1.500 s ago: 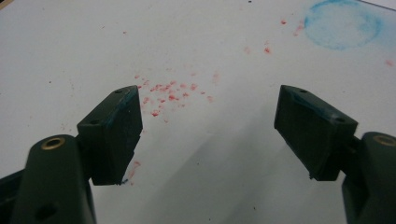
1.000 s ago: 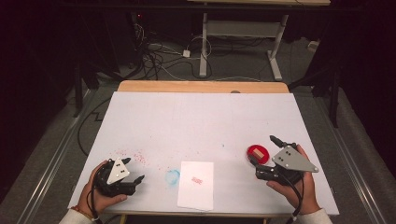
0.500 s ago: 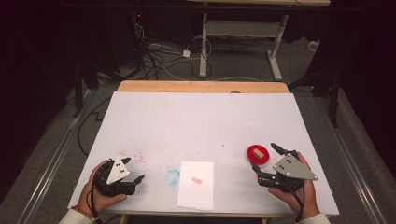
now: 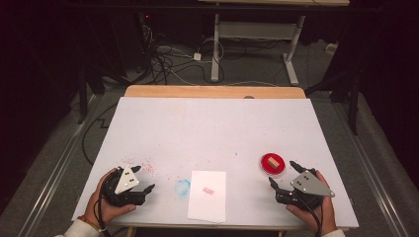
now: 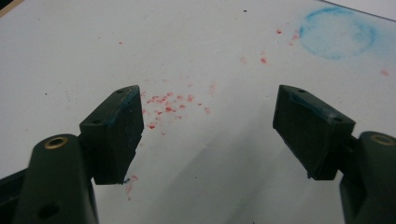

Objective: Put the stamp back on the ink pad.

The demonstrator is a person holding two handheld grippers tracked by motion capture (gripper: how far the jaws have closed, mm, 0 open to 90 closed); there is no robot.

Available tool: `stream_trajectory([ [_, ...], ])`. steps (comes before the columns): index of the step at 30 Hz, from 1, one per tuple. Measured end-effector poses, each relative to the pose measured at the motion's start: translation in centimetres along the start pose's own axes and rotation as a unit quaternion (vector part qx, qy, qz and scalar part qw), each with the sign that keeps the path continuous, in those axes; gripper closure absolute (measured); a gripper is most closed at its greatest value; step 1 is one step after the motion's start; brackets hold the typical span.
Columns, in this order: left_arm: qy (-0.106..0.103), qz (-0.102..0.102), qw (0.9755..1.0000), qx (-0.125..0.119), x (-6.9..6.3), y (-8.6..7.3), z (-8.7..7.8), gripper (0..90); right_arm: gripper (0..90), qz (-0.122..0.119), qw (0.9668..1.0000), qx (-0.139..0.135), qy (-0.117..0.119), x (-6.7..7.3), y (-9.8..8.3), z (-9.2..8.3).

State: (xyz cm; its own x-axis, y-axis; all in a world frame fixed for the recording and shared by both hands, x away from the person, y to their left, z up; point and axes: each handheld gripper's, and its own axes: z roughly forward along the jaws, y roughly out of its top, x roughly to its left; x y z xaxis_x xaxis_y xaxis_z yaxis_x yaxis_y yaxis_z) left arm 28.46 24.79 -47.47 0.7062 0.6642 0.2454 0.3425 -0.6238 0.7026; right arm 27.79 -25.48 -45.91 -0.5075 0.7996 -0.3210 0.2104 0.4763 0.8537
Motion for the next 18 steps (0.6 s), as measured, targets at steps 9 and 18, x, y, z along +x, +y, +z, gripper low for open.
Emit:
stream_trajectory([
  [9, 0.002, 0.009, 0.9999, -0.006, -0.45, 0.25, -0.24, 23.6, 17.6, -0.015, 0.9996, 0.021, 0.011, 0.57, -0.62, 0.27],
  [18, 0.003, 0.007, 1.0, -0.005, -0.38, 0.25, -0.25, 23.6, 17.3, -0.017, 0.9996, 0.013, 0.017, 0.87, -0.28, 0.09],
])
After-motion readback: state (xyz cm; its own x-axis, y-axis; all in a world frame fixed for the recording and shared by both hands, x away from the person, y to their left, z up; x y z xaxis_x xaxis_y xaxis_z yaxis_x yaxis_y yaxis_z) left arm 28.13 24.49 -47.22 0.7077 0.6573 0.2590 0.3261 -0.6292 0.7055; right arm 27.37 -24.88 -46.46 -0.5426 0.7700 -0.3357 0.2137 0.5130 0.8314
